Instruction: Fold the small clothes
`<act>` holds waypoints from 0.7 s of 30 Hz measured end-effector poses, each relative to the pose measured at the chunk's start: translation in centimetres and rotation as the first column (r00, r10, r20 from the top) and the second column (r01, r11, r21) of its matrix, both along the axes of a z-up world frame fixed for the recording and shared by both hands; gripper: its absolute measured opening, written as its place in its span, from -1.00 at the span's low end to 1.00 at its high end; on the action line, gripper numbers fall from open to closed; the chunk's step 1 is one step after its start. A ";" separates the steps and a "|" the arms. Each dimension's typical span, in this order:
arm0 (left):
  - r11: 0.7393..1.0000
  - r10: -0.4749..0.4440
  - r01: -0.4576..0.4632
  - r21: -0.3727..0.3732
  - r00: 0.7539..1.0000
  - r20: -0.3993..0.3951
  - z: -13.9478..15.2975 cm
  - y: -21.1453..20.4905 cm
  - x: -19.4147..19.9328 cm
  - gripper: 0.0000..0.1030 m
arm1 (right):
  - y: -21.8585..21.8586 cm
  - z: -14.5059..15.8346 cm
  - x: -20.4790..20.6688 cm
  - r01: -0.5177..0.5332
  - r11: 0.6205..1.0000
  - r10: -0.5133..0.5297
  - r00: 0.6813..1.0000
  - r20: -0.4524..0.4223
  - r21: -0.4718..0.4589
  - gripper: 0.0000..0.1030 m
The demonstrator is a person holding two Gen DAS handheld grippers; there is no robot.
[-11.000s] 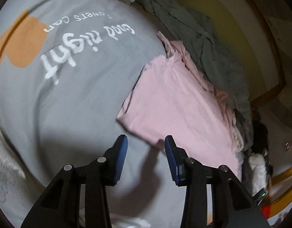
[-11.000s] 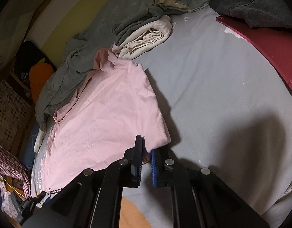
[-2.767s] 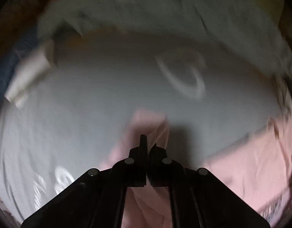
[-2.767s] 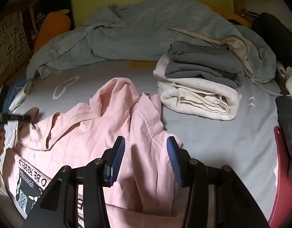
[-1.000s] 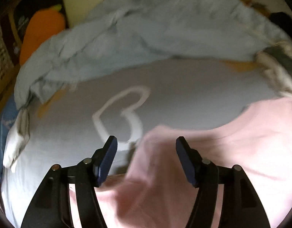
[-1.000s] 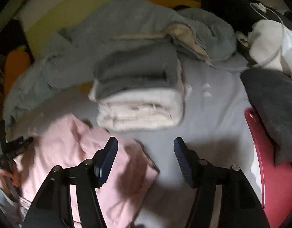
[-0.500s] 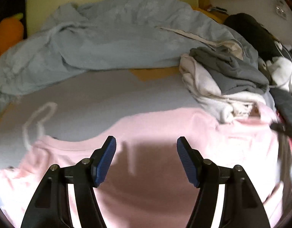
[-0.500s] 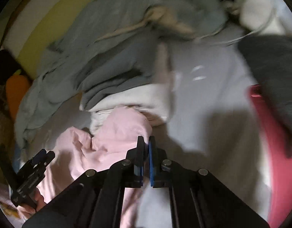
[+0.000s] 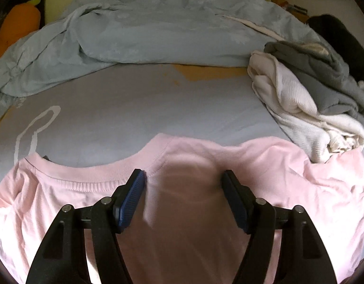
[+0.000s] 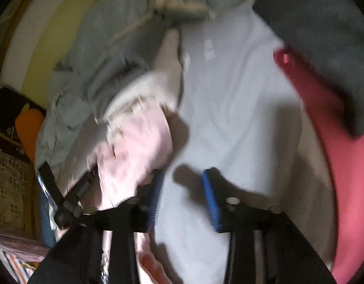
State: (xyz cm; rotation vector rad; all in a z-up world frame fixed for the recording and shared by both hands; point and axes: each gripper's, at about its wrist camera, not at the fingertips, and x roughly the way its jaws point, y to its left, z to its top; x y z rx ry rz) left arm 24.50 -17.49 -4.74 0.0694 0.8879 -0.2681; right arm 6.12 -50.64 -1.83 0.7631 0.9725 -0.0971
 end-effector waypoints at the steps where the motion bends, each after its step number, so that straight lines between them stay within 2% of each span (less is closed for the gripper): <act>1: 1.000 0.000 0.000 -0.010 1.000 0.001 0.1 0.2 -0.1 0.30 | 0.2 0.0 0.0 -0.006 1.000 0.006 1.000 0.008 -0.007 -0.38; 3: 1.000 0.003 -0.003 -0.014 1.000 0.005 0.8 0.3 -0.6 0.20 | 1.2 0.5 1.0 -0.060 0.996 0.062 0.998 0.026 -0.067 -0.38; 5: 0.998 -0.028 0.030 -0.059 0.999 0.026 2.4 0.4 -2.0 0.20 | 2.2 0.5 2.0 -0.112 0.991 0.114 0.993 0.036 -0.068 -0.38; 7: 0.995 -0.057 0.062 -0.073 0.996 0.066 4.1 0.2 -3.7 0.20 | 3.2 0.5 2.7 -0.148 0.986 0.151 0.988 0.040 -0.074 -0.38; 9: 0.995 -0.072 0.078 -0.068 0.993 0.090 5.6 -0.3 -5.2 0.20 | 4.1 0.6 3.2 -0.159 0.980 0.164 0.986 0.030 -0.122 -0.38; 11: 0.992 -0.071 0.078 -0.095 0.994 0.082 6.4 -0.5 -6.6 0.20 | 4.5 0.7 3.2 -0.137 0.981 0.144 0.989 0.041 -0.134 -0.39; 13: 0.986 -0.064 0.073 -0.147 0.996 0.069 6.6 -0.5 -7.8 0.20 | 4.9 0.8 2.9 -0.135 0.979 0.144 0.988 0.049 -0.151 -0.95; 14: 0.984 -0.067 0.077 -0.160 0.996 0.065 6.6 -0.7 -8.5 0.20 | 4.9 0.9 2.6 -0.119 0.978 0.128 0.991 0.045 -0.172 -0.95; 15: 0.985 -0.071 0.080 -0.155 0.995 0.064 6.6 -0.9 -8.9 0.20 | 4.5 1.0 1.8 -0.060 0.978 0.071 0.997 0.044 -0.201 -0.95; 16: 0.988 -0.067 0.076 -0.133 0.995 0.067 6.4 -1.2 -9.6 0.20 | 3.4 1.2 -0.2 0.070 0.976 -0.062 0.997 0.041 -0.208 -0.95; 17: 0.992 -0.067 0.074 -0.107 0.995 0.068 6.1 -1.5 -10.4 0.20 | 2.7 1.3 -1.3 0.122 0.978 -0.117 0.992 0.039 -0.168 -0.95; 18: 0.993 -0.074 0.080 -0.092 0.995 0.065 5.8 -1.7 -11.0 0.20 | 1.9 1.1 -3.1 0.158 0.984 -0.155 0.987 0.041 -0.083 -0.95; 21: 0.992 -0.100 0.100 -0.082 0.995 0.004 3.9 -2.4 -12.1 0.20 | 2.0 -0.1 -5.0 0.152 0.983 -0.152 0.988 0.010 -0.099 -0.95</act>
